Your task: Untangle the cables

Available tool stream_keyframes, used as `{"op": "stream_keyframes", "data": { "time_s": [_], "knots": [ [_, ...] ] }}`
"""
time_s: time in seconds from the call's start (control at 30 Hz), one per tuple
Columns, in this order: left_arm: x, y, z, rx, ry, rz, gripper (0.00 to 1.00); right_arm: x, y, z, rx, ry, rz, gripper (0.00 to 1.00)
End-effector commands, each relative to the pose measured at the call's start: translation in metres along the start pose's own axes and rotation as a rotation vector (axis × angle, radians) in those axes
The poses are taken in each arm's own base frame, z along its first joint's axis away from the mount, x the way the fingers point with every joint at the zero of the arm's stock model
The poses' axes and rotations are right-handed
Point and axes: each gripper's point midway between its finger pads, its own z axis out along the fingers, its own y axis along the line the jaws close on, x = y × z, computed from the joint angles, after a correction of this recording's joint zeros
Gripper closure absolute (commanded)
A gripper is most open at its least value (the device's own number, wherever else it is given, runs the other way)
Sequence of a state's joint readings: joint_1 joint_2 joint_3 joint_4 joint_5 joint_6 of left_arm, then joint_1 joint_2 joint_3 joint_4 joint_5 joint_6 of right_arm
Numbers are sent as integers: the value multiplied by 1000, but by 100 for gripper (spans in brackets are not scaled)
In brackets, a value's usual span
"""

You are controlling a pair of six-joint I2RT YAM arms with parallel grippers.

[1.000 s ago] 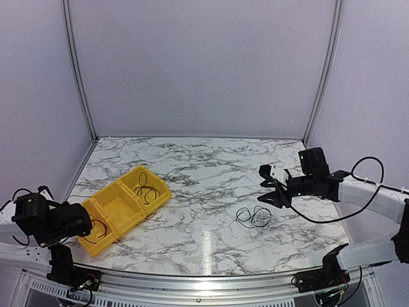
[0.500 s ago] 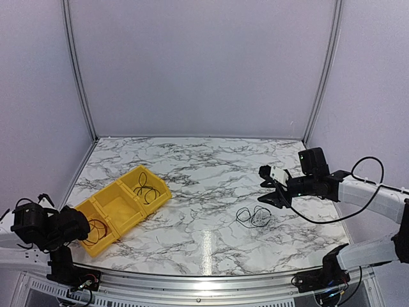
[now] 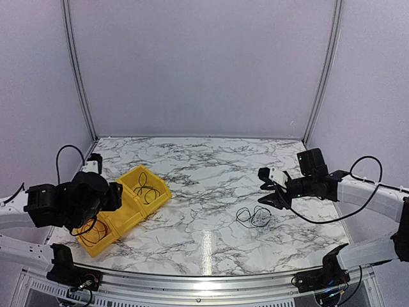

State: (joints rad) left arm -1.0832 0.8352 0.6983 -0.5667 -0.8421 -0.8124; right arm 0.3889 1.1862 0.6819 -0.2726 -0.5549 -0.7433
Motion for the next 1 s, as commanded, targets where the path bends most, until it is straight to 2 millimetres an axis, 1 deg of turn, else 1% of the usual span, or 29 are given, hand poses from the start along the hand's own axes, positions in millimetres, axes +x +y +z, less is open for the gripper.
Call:
{"op": "stream_keyframes", "data": {
  "time_s": [0.0, 0.03, 0.07, 0.1, 0.13, 0.2, 0.27, 0.33, 0.37, 0.43, 0.47, 0.53, 0.63, 0.77, 0.9, 0.97],
  "knots": [
    [-18, -119, 3, 420, -53, 240, 39, 11, 0, 6, -17, 69, -29, 52],
    [-18, -140, 4, 483, -54, 231, 39, 15, -1, 8, -18, 88, -26, 55],
    [-10, -162, 6, 557, -22, 245, 39, 18, -2, 9, -21, 103, -20, 57],
    [-3, -180, 10, 597, 9, 259, 39, 20, -1, 11, -33, 116, -9, 57],
    [4, -193, 16, 612, 45, 264, 39, 21, 0, 14, -42, 120, 2, 58],
    [16, -215, 30, 616, 114, 249, 39, 20, 3, 20, -63, 126, 14, 57],
    [26, -233, 37, 647, 157, 211, 38, 19, 7, 30, -65, 142, 8, 55],
    [32, -251, 31, 746, 185, 143, 37, 15, 5, 42, -32, 163, 31, 50],
    [34, -255, 29, 777, 193, 98, 36, 10, 2, 47, -24, 167, 68, 49],
    [40, -254, 34, 765, 214, 39, 36, 4, -5, 55, -31, 177, 142, 49],
    [43, -251, 37, 750, 222, 22, 36, 3, -8, 60, -34, 186, 167, 49],
    [53, -241, 42, 714, 236, 7, 35, 11, -10, 70, -18, 225, 178, 49],
    [62, -238, 36, 754, 257, -15, 37, 31, -11, 82, 23, 313, 159, 50],
    [71, -239, 29, 792, 292, -16, 38, 41, -13, 87, 44, 350, 173, 53],
    [78, -238, 32, 780, 310, -20, 38, 42, -11, 88, 31, 354, 184, 57],
    [82, -238, 36, 769, 318, -25, 39, 42, -10, 88, 30, 356, 185, 61]
  ]
}}
